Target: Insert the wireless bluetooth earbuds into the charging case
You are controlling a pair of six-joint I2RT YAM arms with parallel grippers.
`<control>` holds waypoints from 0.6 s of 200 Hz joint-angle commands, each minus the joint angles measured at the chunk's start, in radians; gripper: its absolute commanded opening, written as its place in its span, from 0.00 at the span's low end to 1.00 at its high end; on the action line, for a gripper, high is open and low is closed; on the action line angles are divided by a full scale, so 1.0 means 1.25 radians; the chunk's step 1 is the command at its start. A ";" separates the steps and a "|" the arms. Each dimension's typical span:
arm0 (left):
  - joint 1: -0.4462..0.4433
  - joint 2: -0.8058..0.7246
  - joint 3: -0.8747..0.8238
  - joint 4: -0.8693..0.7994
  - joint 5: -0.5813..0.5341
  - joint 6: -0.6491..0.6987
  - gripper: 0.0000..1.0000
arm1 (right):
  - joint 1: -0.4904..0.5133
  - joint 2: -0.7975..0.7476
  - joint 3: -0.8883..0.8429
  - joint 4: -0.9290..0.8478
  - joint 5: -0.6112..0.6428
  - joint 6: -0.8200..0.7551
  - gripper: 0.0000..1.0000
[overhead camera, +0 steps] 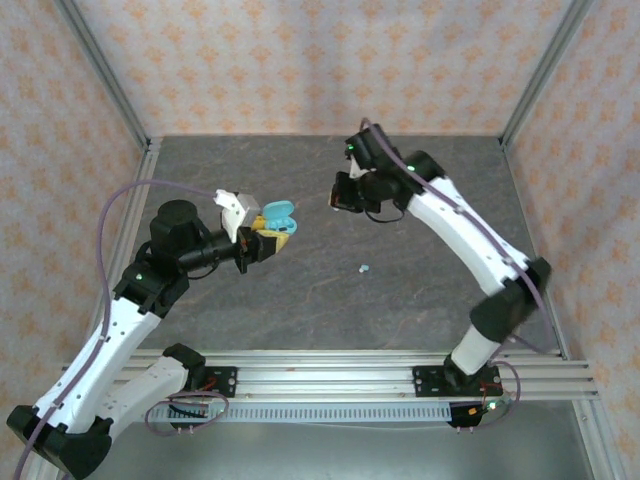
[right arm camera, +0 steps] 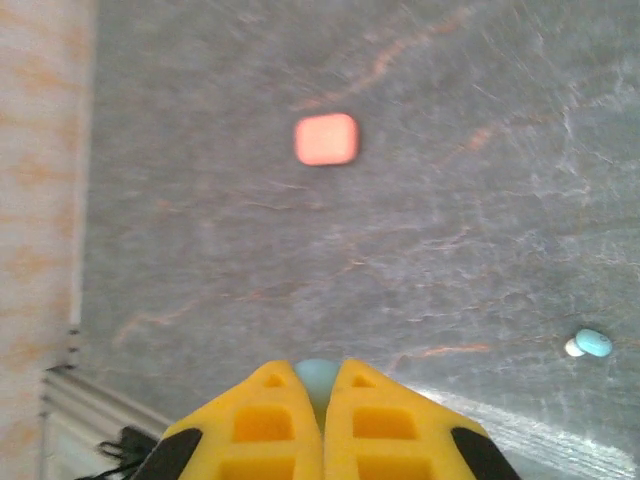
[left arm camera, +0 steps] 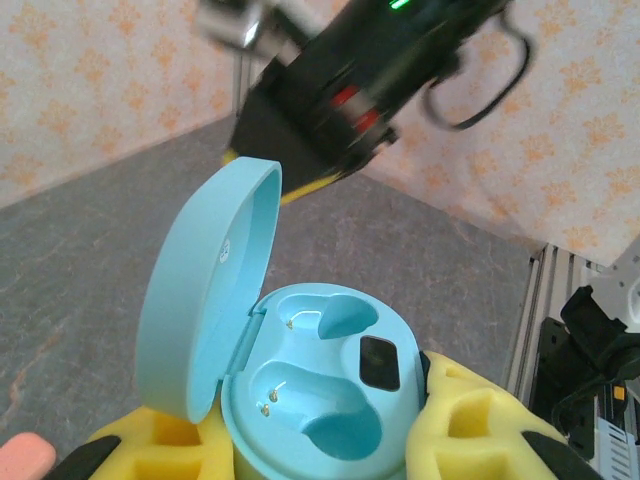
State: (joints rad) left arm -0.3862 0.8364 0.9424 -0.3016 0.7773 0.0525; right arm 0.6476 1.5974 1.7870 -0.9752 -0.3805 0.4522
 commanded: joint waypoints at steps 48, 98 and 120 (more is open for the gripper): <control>0.000 0.024 0.076 0.056 0.043 0.044 0.03 | 0.165 -0.267 -0.122 0.251 -0.006 0.025 0.01; -0.004 0.029 0.087 0.065 0.062 0.033 0.03 | 0.270 -0.228 -0.091 0.343 -0.010 0.007 0.01; -0.007 0.028 0.088 0.064 0.059 0.032 0.04 | 0.281 -0.194 -0.071 0.340 -0.024 -0.008 0.01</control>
State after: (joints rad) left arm -0.3866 0.8753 1.0187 -0.2638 0.8307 0.0795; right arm 0.9859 1.3128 1.6619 -0.6003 -0.3981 0.4694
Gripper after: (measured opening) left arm 0.277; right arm 0.049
